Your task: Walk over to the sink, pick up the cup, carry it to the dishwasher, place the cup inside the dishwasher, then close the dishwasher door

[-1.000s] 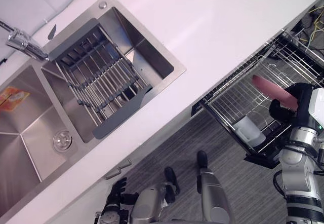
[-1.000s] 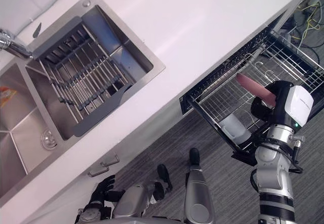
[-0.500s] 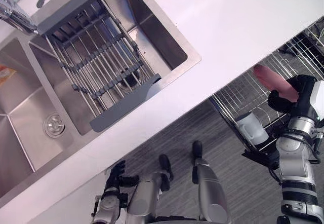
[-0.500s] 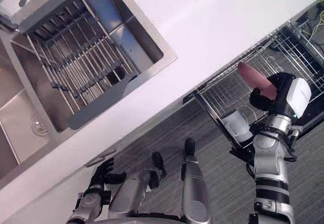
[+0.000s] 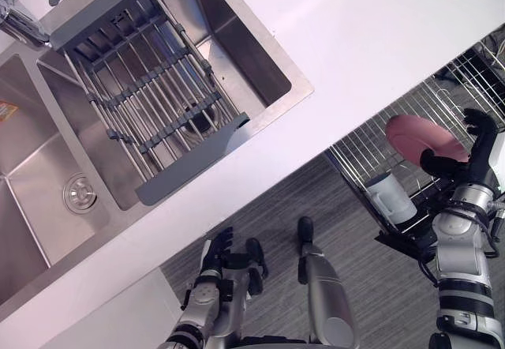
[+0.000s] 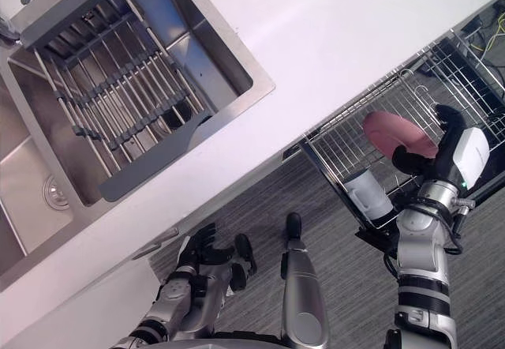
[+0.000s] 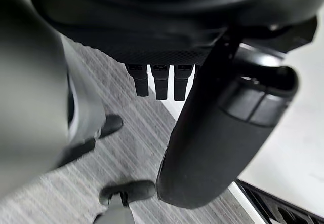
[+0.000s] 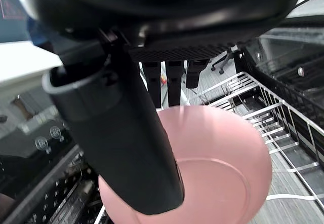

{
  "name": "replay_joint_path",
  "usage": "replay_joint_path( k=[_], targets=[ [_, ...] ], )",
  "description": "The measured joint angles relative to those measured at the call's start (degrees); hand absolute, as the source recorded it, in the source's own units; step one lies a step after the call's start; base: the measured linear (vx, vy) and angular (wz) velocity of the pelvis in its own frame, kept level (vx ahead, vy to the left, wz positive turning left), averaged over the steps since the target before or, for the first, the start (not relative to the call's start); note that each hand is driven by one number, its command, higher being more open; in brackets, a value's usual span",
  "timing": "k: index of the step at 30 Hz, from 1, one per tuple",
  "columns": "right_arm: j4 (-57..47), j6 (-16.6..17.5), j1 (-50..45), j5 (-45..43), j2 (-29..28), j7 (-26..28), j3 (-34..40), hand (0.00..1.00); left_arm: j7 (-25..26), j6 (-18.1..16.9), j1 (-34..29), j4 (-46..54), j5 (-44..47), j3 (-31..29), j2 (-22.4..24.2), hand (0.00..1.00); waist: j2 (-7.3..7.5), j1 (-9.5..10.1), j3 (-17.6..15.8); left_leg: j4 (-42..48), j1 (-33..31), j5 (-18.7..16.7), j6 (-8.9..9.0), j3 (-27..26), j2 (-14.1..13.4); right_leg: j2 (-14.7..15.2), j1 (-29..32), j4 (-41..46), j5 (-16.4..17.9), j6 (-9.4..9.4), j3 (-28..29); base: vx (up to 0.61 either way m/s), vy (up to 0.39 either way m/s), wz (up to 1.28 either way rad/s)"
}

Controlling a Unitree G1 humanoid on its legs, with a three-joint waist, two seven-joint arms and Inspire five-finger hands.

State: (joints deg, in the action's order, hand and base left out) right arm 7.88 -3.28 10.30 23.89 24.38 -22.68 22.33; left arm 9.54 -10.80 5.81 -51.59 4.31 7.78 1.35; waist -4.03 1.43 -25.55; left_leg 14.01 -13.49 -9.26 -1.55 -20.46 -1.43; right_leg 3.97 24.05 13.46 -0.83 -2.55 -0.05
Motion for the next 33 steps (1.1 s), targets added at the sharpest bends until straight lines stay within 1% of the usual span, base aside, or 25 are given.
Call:
replay_joint_path(
  k=[3,5,12,15,18,20,24,26,27,29,30,33],
  targets=[
    [-4.25,-0.02,-1.76,0.05,-0.87,-0.09,0.31,0.90,-0.01,0.05,0.28,-0.02,-0.01,0.00,0.14,0.90,0.40,-0.24,-0.24,0.09,0.02,0.00,0.00,0.00,-0.14,-0.13,-0.04,0.00,0.00,0.01,-0.01,0.00,0.000,0.00],
    [-6.44,-0.04,-2.81,0.07,-2.98,-0.31,1.19,0.90,-0.02,0.08,0.32,0.00,-0.03,-0.01,0.12,0.90,0.71,-0.38,-0.42,0.16,0.15,0.00,0.00,0.09,-0.19,-0.15,-0.27,0.00,0.01,0.02,-0.12,0.00,0.000,0.00],
    [-13.81,-0.04,-9.57,0.05,-7.72,-0.88,1.30,0.90,-0.15,0.48,0.33,0.00,-1.06,-0.29,0.18,0.90,0.76,-0.28,-0.44,0.17,1.19,-0.01,0.01,0.47,-0.38,-0.17,-1.97,-0.69,0.03,0.05,-0.77,0.00,-0.002,0.04],
    [-16.52,0.25,-12.36,-0.02,-10.05,-1.33,2.52,0.90,-0.28,0.63,0.32,-0.01,-1.29,-0.84,0.18,0.90,0.93,-0.32,-0.40,0.23,1.49,-0.02,0.01,0.47,-0.55,-0.25,-2.51,-0.97,0.03,0.06,-1.05,0.00,-0.010,0.04],
    [-18.60,0.65,-15.61,-0.11,-12.51,-1.41,3.46,0.90,-0.89,0.85,0.26,-0.08,-2.19,-1.90,0.09,0.90,1.28,-0.28,-0.24,0.30,2.18,-0.09,0.06,0.58,-0.92,-0.51,-3.69,-1.54,0.10,0.18,-1.44,0.01,-0.009,0.03],
    [-20.35,1.32,-18.49,-0.55,-14.47,-1.41,3.68,0.90,-1.11,1.30,0.22,-0.14,-2.23,-2.98,-0.01,0.90,1.84,-0.38,0.04,0.45,2.41,-0.20,0.09,0.59,-1.24,-0.76,-4.07,-1.72,0.21,0.35,-1.58,0.00,0.000,0.00],
    [-21.57,3.78,-23.90,-5.97,-17.92,-0.94,3.72,0.90,-1.33,2.17,0.00,-0.36,-2.36,-5.24,-0.48,0.90,3.18,-0.64,0.85,1.24,3.12,-0.87,0.50,0.57,-2.10,-1.43,-5.13,-1.74,0.71,0.83,-1.86,0.01,-0.008,0.00],
    [-21.50,5.27,-27.03,-10.24,-20.26,0.12,3.81,0.90,-1.80,2.58,-0.46,-0.44,-3.27,-6.22,-0.81,0.90,3.85,-0.82,1.57,1.50,3.99,-1.15,0.53,0.53,-2.48,-1.74,-5.98,-1.45,1.40,1.01,-2.00,0.02,-0.014,0.00],
    [-21.35,5.62,-27.81,-11.33,-20.93,0.32,3.81,0.90,-2.02,2.64,-0.56,-0.52,-3.30,-6.44,-0.87,0.90,4.00,-0.84,1.84,1.57,4.21,-1.27,0.54,0.54,-2.58,-1.83,-6.18,-1.36,1.58,1.09,-2.04,0.03,-0.026,0.01],
    [-19.79,6.43,-30.19,-15.45,-23.17,1.03,4.16,0.90,-2.37,2.97,-1.52,-0.73,-3.34,-6.79,-1.09,0.90,4.46,-1.06,3.69,1.69,4.46,-1.39,0.55,0.62,-2.81,-1.95,-6.41,-1.05,2.16,1.24,-2.32,0.04,-0.022,0.03],
    [-19.23,6.53,-30.52,-16.08,-23.66,1.22,4.58,0.90,-2.39,3.01,-1.71,-0.73,-3.35,-6.82,-1.08,0.90,4.50,-1.07,4.03,1.71,4.60,-1.43,0.55,0.63,-2.81,-1.95,-6.45,-0.81,2.35,1.24,-2.35,0.05,-0.010,0.05],
    [-14.51,7.85,-31.20,-22.78,-24.77,1.80,5.82,0.90,-2.40,3.07,-2.30,-0.71,-3.74,-7.73,-1.08,0.90,4.57,-1.12,4.61,1.92,5.96,-1.93,0.77,0.78,-2.91,-1.93,-7.58,-0.01,3.24,1.22,-2.66,0.02,0.000,0.03]
  ],
)
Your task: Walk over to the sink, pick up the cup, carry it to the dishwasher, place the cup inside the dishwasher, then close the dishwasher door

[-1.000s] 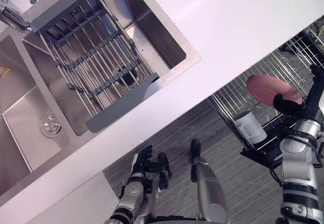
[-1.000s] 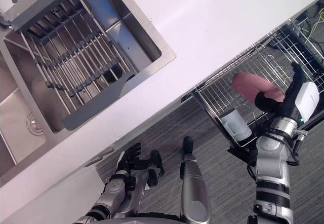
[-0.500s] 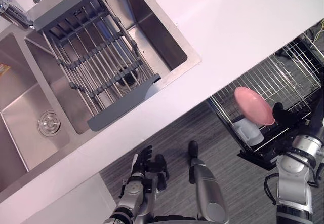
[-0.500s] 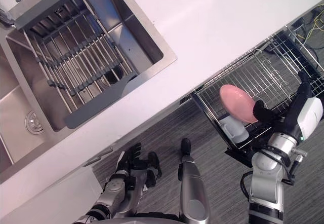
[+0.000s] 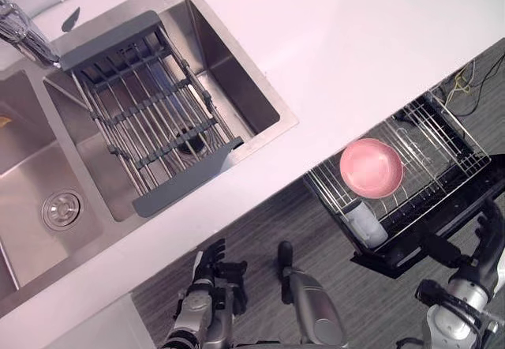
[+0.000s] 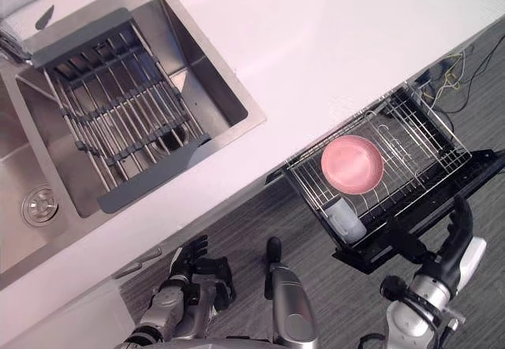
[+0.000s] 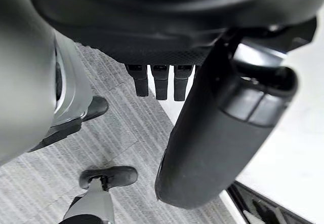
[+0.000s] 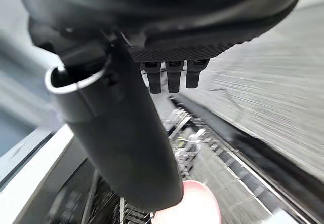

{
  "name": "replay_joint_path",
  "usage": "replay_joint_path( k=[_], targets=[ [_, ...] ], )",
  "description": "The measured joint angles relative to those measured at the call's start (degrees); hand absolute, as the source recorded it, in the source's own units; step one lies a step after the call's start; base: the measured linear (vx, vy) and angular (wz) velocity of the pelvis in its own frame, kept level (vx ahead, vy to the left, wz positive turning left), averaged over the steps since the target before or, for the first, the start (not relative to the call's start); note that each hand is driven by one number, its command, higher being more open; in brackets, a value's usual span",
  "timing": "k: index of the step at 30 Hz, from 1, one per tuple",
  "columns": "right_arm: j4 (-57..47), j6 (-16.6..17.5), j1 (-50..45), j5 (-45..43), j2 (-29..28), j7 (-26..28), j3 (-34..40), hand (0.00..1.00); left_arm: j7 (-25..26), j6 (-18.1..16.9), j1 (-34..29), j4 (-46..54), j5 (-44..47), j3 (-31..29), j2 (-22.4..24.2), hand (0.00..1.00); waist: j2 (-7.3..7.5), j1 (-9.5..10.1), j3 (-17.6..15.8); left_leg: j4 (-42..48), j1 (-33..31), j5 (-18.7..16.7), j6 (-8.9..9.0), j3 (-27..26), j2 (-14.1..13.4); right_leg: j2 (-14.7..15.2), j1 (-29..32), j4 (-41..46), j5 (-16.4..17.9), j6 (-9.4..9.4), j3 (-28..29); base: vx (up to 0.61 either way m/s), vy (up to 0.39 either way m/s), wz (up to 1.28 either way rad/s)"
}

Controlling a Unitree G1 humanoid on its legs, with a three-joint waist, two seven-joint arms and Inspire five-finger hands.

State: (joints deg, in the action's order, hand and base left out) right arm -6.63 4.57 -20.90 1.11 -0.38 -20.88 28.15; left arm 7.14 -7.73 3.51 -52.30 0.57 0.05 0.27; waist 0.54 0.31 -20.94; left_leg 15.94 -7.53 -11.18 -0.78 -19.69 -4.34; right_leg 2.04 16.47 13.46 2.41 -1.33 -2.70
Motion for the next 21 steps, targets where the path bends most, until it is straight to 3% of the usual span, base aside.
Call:
replay_joint_path(
  k=[8,21],
  targets=[
    [11.10,1.29,0.74,-17.46,0.10,3.66,0.36,0.90,0.00,0.76,-0.74,-0.39,-0.03,-0.95,-0.12,0.90,-0.07,0.07,1.98,0.47,0.21,-0.58,-0.02,-0.31,-0.14,0.04,-0.13,0.50,0.50,-0.04,-0.25,0.00,0.000,0.00],
    [23.14,4.92,11.46,-49.43,3.09,11.70,1.22,0.90,-1.74,0.54,-0.73,-0.38,0.10,-1.15,-0.36,0.90,-0.08,0.35,2.02,0.78,-0.08,-0.68,-0.05,-0.89,-0.15,0.01,0.81,1.62,0.76,0.03,0.40,0.00,0.000,-0.03]
  ],
)
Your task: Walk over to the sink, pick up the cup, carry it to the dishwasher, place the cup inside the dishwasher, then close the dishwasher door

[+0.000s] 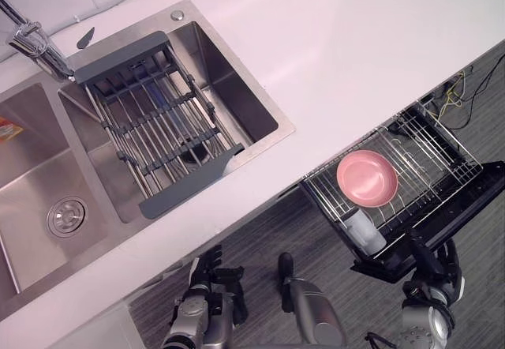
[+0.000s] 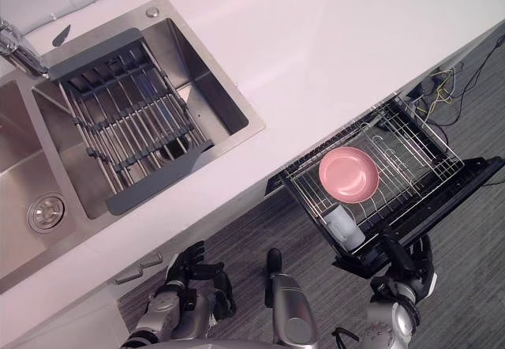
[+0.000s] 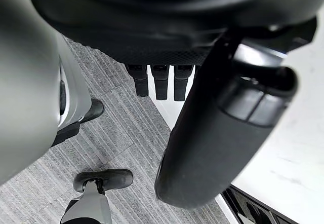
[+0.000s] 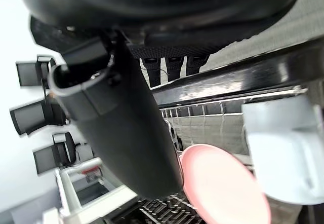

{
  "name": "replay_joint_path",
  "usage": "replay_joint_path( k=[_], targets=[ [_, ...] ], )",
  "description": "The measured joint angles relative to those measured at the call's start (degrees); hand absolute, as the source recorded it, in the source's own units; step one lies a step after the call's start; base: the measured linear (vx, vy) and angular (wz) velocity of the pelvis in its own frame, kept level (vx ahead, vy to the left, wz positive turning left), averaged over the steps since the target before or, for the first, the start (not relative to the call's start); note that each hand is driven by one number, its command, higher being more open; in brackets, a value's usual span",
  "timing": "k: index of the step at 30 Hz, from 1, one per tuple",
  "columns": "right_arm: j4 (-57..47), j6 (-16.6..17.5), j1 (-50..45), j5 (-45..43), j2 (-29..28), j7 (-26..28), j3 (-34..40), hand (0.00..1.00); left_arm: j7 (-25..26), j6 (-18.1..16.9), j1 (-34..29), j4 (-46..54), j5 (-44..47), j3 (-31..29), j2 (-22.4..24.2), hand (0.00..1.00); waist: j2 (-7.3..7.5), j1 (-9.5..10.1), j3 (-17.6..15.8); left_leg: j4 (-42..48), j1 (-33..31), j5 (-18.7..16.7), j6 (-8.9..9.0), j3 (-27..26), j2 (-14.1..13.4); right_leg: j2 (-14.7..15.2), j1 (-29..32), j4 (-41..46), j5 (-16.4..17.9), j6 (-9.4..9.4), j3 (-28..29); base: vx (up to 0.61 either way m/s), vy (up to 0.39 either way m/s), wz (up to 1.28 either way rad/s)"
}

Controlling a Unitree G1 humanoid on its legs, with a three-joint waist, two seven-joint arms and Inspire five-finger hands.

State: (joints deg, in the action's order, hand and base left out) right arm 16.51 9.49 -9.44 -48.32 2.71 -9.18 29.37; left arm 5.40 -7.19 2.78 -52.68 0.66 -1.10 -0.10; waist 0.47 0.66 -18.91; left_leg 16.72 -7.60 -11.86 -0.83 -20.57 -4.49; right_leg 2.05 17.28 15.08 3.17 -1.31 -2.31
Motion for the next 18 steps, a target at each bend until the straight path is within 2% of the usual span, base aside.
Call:
replay_joint_path(
  k=[5,12,18],
  targets=[
    [-0.58,1.08,0.02,-5.96,1.45,1.45,-2.14,0.90,-1.20,0.00,-0.01,-0.03,0.09,0.41,-0.35,0.90,-0.08,0.02,0.04,-0.27,-0.04,0.01,0.01,0.32,-0.03,0.03,0.04,0.15,0.34,0.14,-0.43,0.00,-0.006,0.03],
    [-4.24,1.31,-0.10,-8.63,1.63,1.45,-6.73,0.90,-2.01,0.02,-0.29,-0.16,-0.11,0.44,-0.92,0.90,-0.70,0.10,0.29,-0.88,-0.01,0.25,0.22,0.87,-0.03,0.02,-0.03,0.11,0.50,0.16,-0.98,0.00,-0.005,0.03],
    [-4.60,2.41,3.00,-8.89,3.22,2.12,-11.44,0.90,-2.19,-0.04,-1.34,-0.23,-0.12,0.41,-0.89,0.90,-2.72,0.71,1.48,-3.27,0.18,2.19,0.94,3.05,0.57,0.63,-0.56,-0.57,0.47,0.21,-2.82,0.00,-0.023,0.19]
  ],
)
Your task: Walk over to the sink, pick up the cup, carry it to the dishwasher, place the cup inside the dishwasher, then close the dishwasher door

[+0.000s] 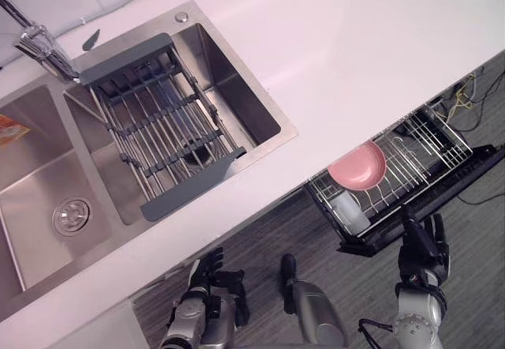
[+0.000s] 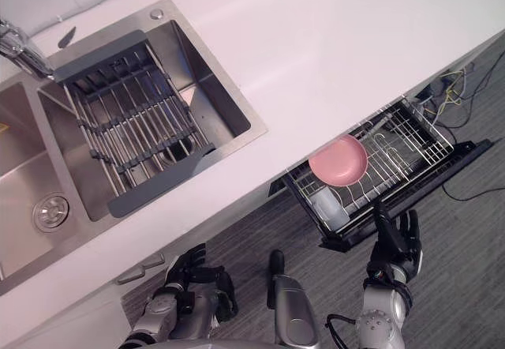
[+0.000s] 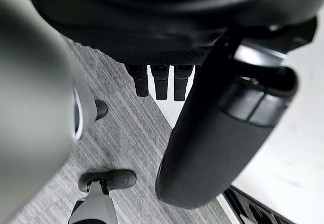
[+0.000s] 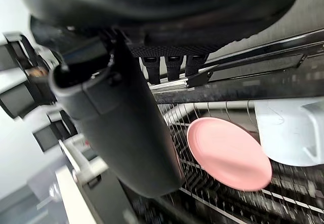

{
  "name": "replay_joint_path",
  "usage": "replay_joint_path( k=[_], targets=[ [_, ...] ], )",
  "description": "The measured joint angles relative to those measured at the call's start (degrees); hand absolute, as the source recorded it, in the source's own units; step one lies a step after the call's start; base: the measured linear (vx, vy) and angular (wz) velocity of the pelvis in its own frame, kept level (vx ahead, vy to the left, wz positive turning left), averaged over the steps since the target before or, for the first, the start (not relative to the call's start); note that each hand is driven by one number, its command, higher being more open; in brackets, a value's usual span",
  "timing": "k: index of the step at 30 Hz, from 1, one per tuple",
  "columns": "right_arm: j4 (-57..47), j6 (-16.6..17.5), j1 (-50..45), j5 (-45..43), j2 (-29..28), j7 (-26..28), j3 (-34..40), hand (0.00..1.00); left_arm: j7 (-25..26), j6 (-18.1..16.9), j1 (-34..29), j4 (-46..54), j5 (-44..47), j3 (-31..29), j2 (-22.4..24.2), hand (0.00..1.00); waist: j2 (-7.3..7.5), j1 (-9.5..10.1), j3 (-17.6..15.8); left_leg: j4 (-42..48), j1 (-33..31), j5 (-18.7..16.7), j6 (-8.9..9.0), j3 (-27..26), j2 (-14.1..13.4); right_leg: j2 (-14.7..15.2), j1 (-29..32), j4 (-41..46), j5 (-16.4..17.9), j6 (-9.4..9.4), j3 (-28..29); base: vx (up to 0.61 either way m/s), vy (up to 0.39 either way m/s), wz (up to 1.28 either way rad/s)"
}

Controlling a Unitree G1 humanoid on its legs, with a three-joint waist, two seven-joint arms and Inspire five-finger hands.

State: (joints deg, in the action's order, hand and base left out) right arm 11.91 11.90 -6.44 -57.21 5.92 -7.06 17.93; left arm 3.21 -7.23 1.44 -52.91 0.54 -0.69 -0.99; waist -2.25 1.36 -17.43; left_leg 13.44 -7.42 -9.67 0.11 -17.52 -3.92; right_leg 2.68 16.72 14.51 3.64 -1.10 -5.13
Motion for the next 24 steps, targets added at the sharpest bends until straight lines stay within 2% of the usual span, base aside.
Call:
replay_joint_path(
  k=[2,7,13,18,24],
  targets=[
    [2.68,0.37,3.62,0.01,1.39,1.13,-1.61,0.90,-0.02,-0.23,-0.21,-0.29,-0.01,-0.13,-0.35,0.90,-0.51,0.51,0.31,-1.20,0.04,0.91,0.88,0.95,0.20,0.23,-0.01,0.00,-0.05,0.05,-1.05,-0.03,-0.043,0.24],
    [9.75,0.77,12.47,0.00,3.86,2.63,-3.04,0.90,-0.24,-0.68,-0.47,-1.19,-0.01,-0.15,-0.60,0.90,-1.57,1.26,0.99,-4.01,-0.35,3.33,1.61,3.67,0.80,0.84,-0.19,-1.10,-0.76,0.74,-3.68,-0.05,-0.046,0.30],
    [16.03,0.79,21.17,-0.27,5.66,2.78,-3.82,0.90,-0.64,-0.67,-0.89,-1.27,-0.70,-0.23,-1.29,0.90,-2.08,2.63,1.30,-4.86,-2.47,4.91,1.77,6.45,0.83,0.96,-0.25,-3.60,-2.40,1.24,-6.53,-0.04,-0.032,0.25],
    [16.99,0.90,21.36,-0.76,6.07,4.35,-6.61,0.90,-0.63,-0.68,-1.72,-1.29,-1.75,-0.34,-1.70,0.90,-2.26,2.13,1.42,-4.73,-2.72,5.22,1.65,7.13,1.08,0.90,-1.17,-5.64,-3.82,1.08,-6.83,-0.01,0.005,0.03],
    [21.43,1.05,21.80,1.04,8.16,5.26,-9.02,0.90,-0.65,-0.72,-1.69,-1.32,-2.26,-0.22,-1.69,0.90,-2.32,1.85,1.54,-4.73,-3.24,5.75,0.92,9.26,1.92,0.79,-4.30,-11.93,-7.47,0.89,-8.27,-0.04,0.041,0.13]
  ],
)
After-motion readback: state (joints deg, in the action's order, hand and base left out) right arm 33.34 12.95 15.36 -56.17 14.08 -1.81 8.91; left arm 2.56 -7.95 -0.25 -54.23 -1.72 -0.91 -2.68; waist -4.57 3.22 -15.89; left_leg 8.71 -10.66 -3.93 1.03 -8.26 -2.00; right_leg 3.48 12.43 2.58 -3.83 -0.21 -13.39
